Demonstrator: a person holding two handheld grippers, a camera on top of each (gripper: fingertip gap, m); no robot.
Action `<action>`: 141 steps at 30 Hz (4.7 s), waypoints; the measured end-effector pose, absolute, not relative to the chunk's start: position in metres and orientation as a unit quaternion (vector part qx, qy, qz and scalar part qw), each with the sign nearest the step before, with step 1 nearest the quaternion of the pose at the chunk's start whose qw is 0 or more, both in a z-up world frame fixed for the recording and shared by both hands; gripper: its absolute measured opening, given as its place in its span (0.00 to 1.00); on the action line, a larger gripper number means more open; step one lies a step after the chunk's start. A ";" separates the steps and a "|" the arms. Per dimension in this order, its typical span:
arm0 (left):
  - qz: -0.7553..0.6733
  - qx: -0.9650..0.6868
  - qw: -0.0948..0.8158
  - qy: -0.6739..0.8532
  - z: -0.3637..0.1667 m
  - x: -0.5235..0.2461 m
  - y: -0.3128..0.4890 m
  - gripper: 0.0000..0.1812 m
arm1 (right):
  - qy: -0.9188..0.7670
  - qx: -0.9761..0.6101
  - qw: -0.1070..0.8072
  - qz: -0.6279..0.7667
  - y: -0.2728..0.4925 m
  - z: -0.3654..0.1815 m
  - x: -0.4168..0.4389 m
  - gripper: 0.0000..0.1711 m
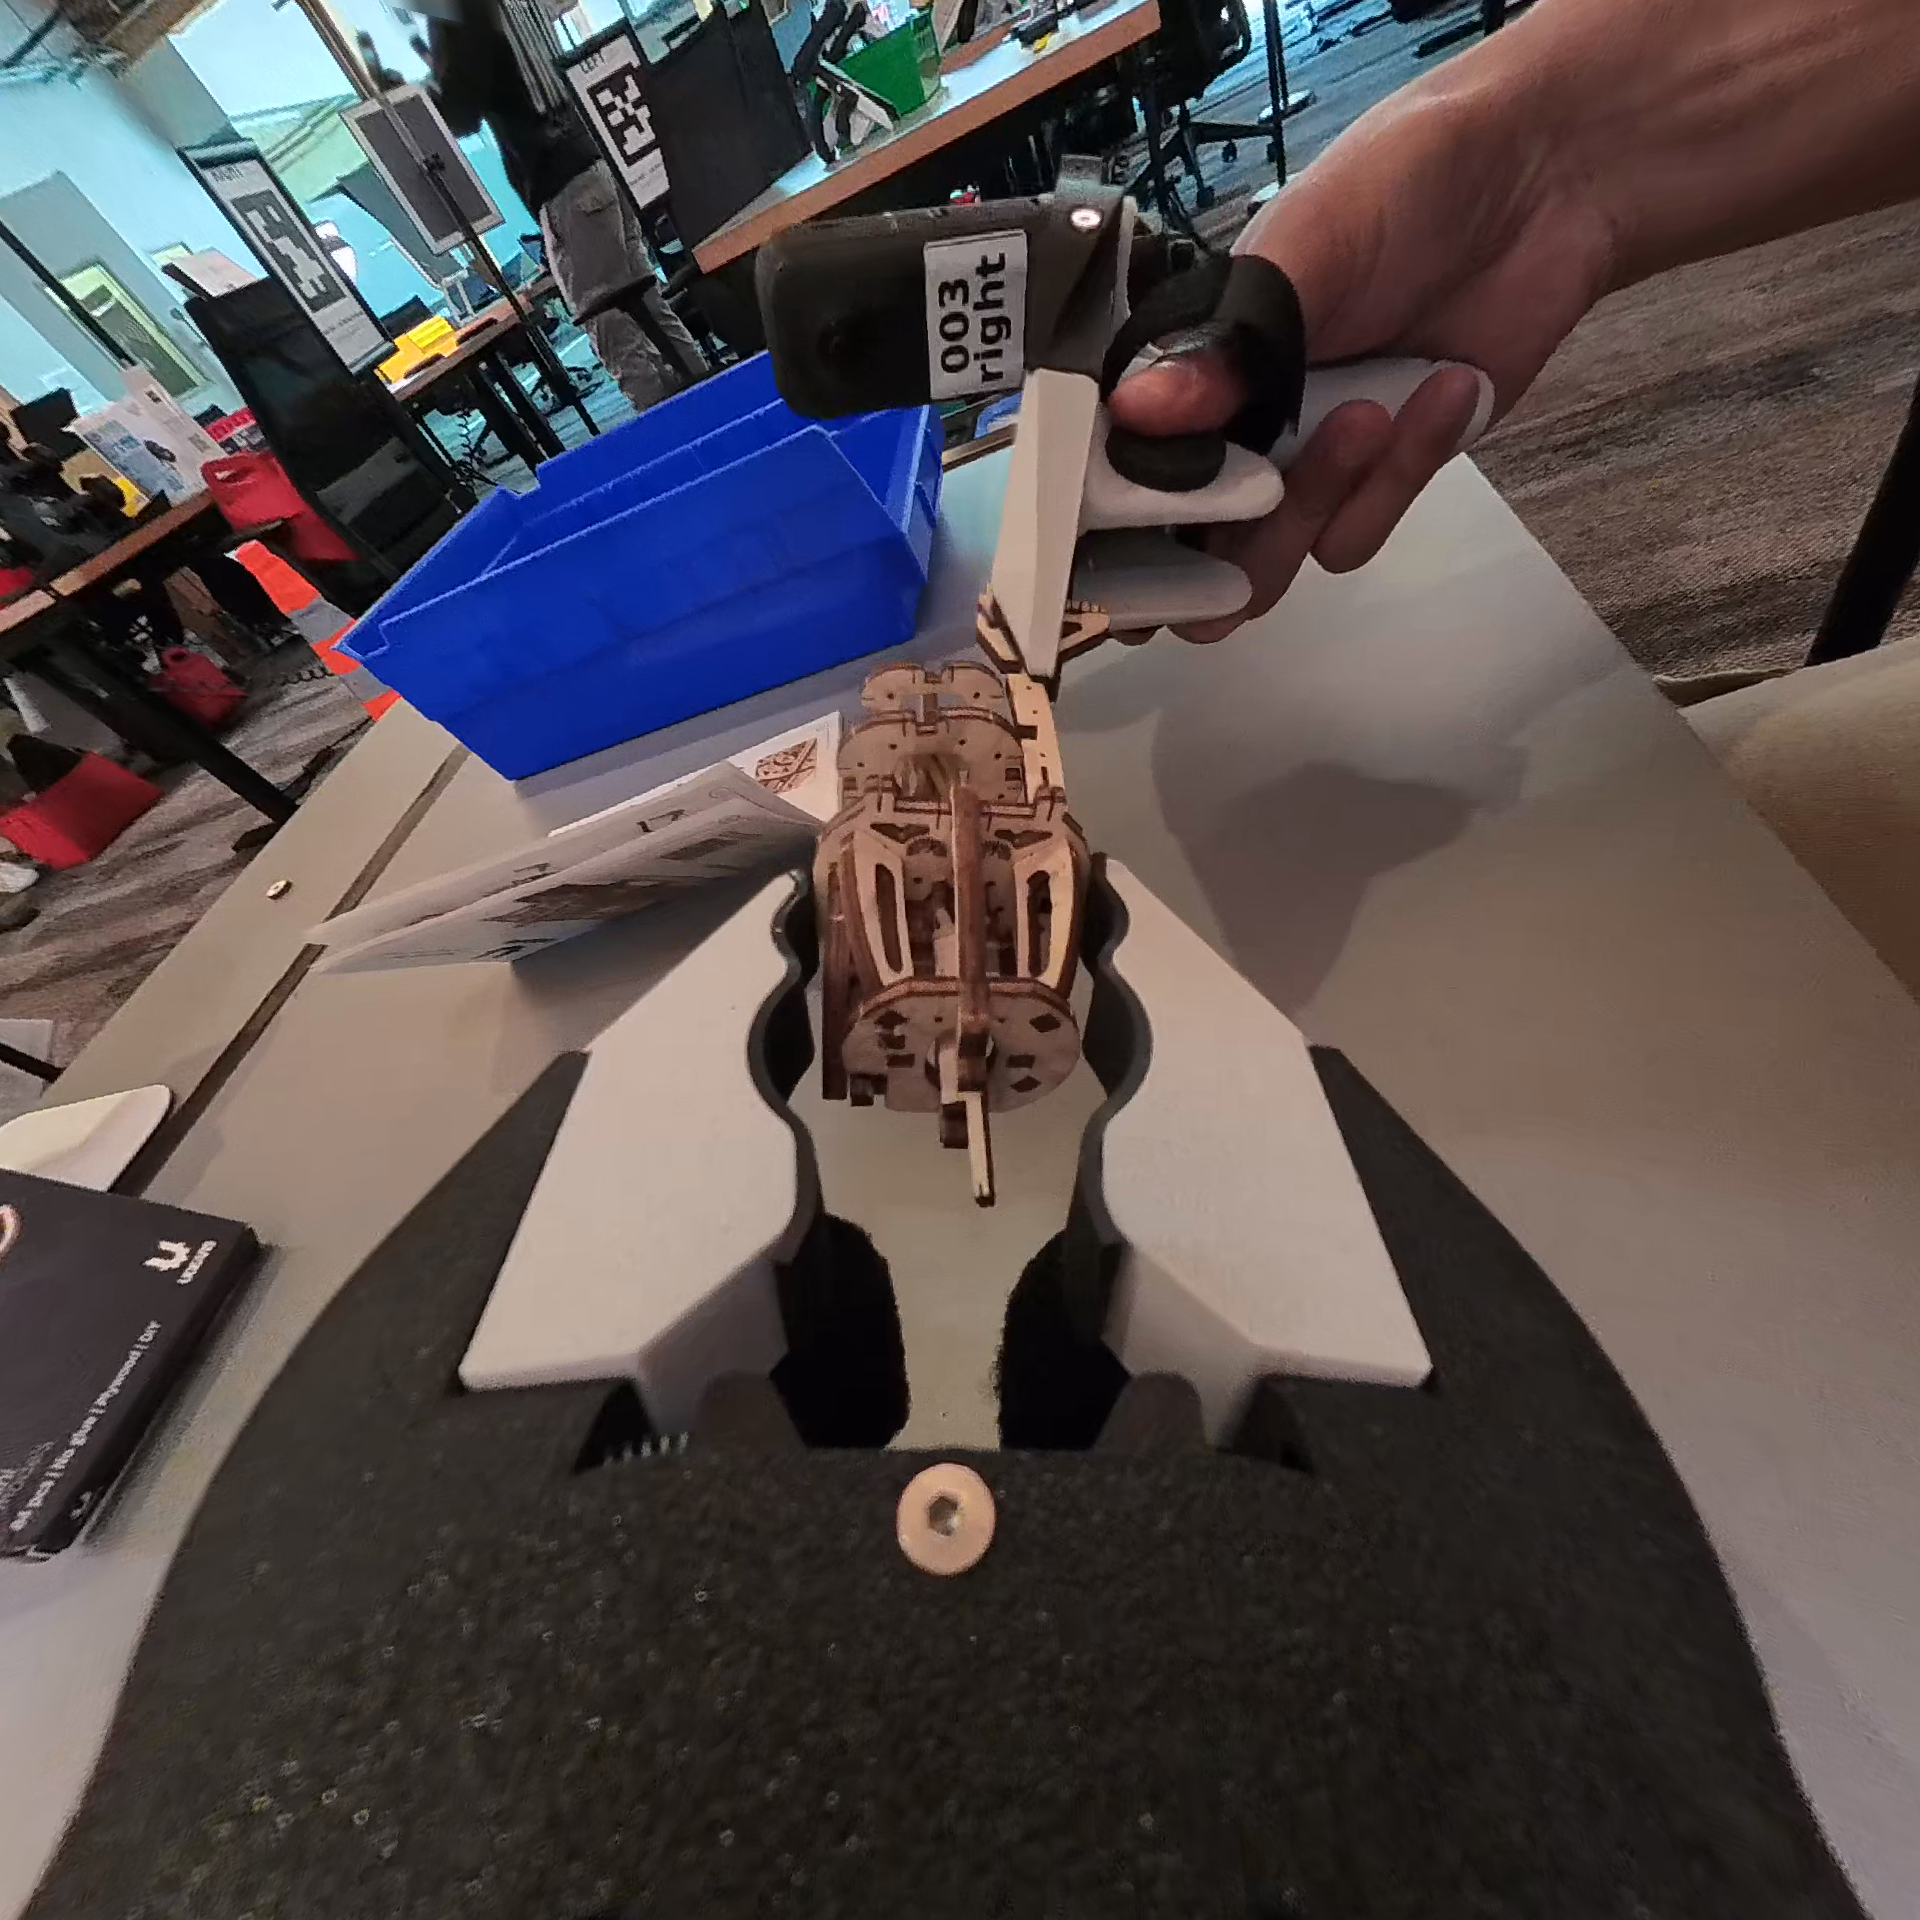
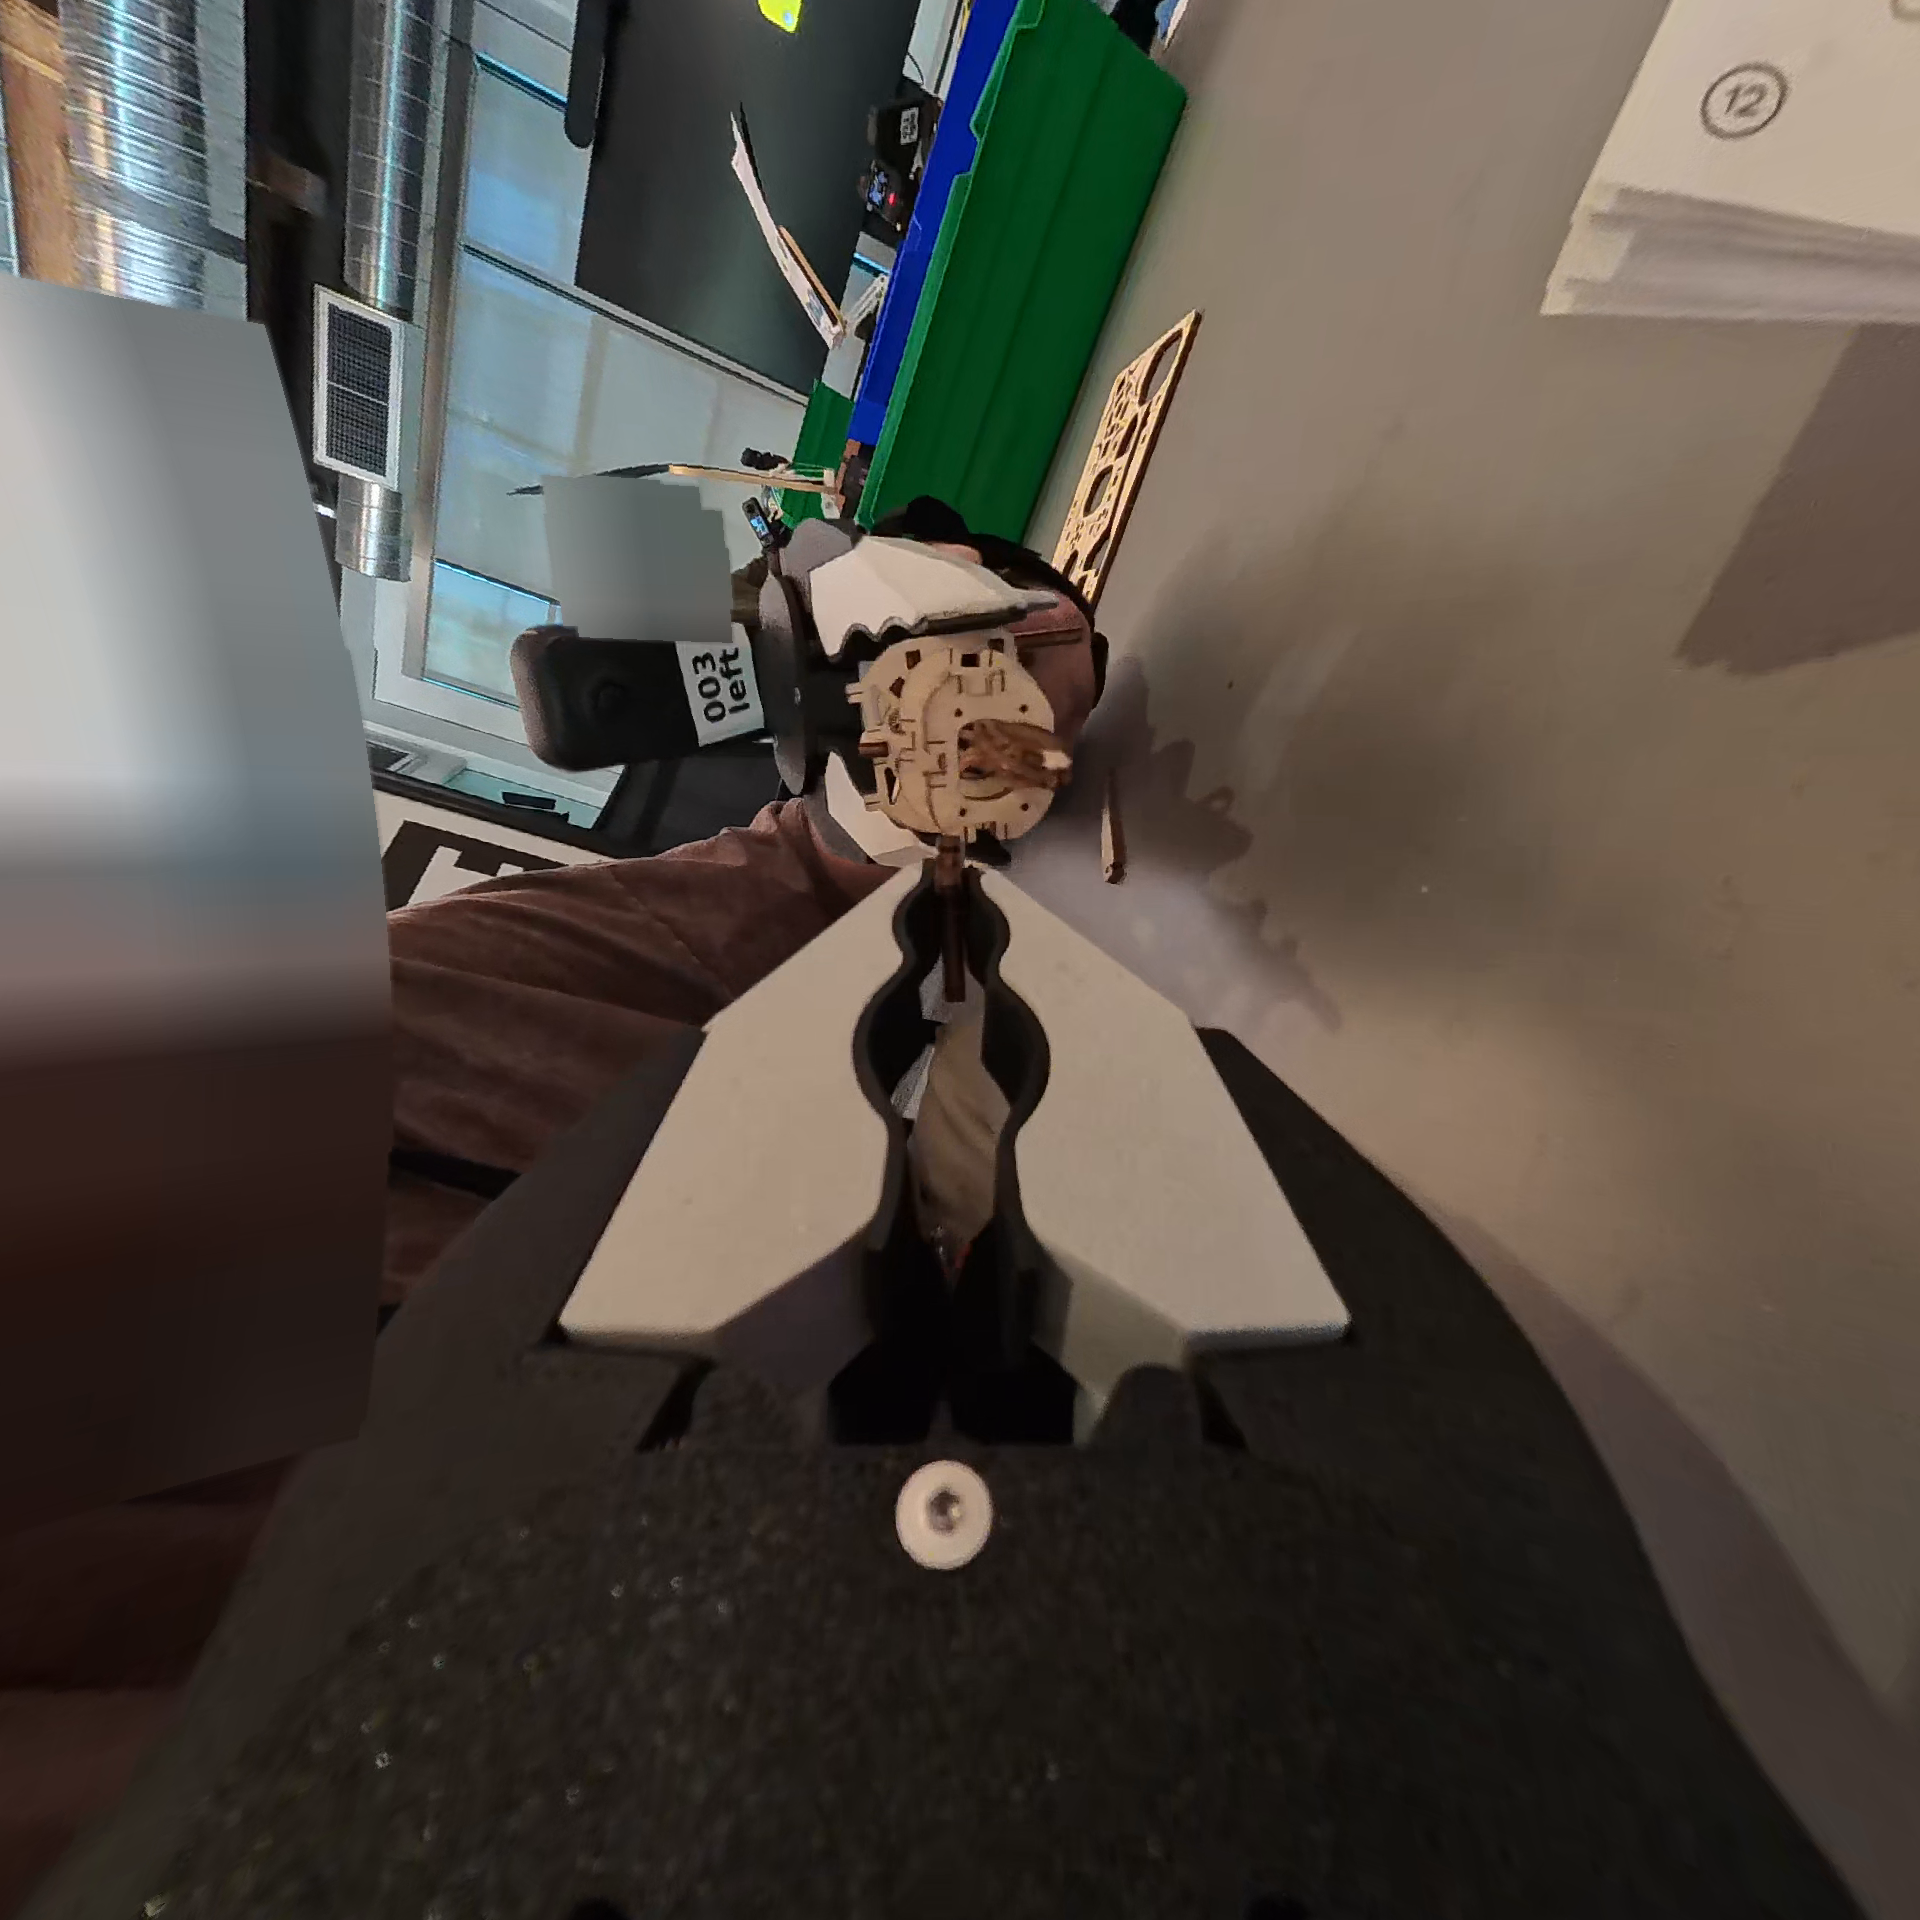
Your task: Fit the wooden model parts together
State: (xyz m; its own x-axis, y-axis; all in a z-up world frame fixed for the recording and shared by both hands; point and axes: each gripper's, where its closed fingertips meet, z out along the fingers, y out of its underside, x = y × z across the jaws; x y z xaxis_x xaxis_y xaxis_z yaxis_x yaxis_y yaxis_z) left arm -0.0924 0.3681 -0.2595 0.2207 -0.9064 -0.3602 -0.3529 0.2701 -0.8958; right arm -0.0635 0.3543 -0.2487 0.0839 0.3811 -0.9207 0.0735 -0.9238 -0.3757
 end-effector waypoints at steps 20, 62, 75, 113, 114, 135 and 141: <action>-0.264 -0.576 0.513 0.579 -0.273 -0.091 0.368 0.26 | -0.140 -0.726 0.122 0.662 0.356 -0.262 -0.064 0.02; -0.618 -0.633 0.258 0.389 -0.258 -0.101 0.369 0.26 | -0.506 -0.625 0.516 0.294 0.363 -0.242 -0.066 0.14; -0.667 -0.627 0.189 0.354 -0.255 -0.100 0.361 0.26 | -0.561 -0.581 0.572 0.145 0.358 -0.238 -0.062 0.05; -0.573 -0.638 0.258 0.444 -0.268 -0.091 0.353 0.28 | -0.375 -0.671 0.427 0.476 0.361 -0.239 -0.072 0.09; -0.575 -0.638 0.260 0.442 -0.267 -0.091 0.354 0.27 | -0.374 -0.673 0.422 0.479 0.361 -0.241 -0.073 0.16; -0.578 -0.629 0.232 0.465 -0.271 -0.091 0.343 0.27 | -0.372 -0.667 0.358 0.537 0.346 -0.254 -0.090 0.14; -0.584 -0.623 0.228 0.467 -0.269 -0.091 0.340 0.26 | -0.381 -0.666 0.347 0.540 0.343 -0.254 -0.089 0.14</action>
